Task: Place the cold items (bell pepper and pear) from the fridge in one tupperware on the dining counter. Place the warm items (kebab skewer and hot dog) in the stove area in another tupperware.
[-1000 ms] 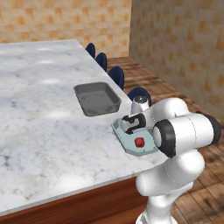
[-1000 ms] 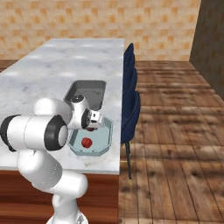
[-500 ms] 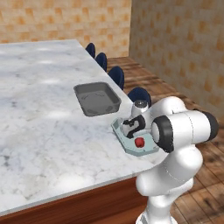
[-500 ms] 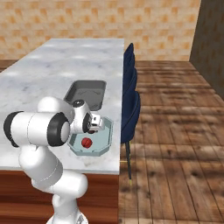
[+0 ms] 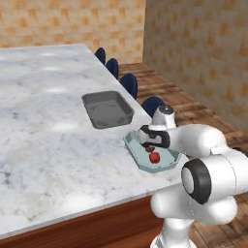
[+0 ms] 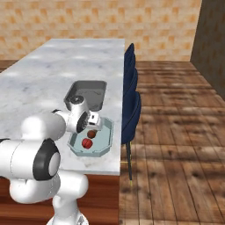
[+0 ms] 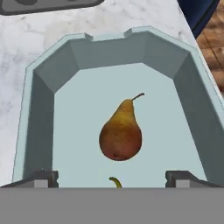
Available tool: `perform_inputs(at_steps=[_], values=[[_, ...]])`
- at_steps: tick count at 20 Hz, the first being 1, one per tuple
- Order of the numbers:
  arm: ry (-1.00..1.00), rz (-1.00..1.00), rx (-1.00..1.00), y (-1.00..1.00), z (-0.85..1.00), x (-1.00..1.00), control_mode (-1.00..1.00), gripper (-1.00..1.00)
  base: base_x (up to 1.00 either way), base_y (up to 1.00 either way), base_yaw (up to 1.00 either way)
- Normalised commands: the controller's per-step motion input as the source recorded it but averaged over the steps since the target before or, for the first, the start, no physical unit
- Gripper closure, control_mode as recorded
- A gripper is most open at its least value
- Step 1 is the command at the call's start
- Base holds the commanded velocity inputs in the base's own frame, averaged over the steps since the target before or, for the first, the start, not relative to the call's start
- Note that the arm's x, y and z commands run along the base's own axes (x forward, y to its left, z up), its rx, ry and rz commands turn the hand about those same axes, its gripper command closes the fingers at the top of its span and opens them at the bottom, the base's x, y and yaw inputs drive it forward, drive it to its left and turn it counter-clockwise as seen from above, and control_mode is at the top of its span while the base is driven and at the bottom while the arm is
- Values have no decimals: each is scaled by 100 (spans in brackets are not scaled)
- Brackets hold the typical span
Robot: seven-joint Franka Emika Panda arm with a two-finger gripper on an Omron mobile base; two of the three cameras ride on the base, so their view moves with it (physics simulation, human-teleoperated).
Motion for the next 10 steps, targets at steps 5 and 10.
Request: perform_inputs(at_steps=[5, 10], values=[[1, 0, 6, 8, 100, -100, -100, -100, 0, 0, 0], [48, 0, -6, 1, 85, -41, -100, -100, 0, 0, 0]])
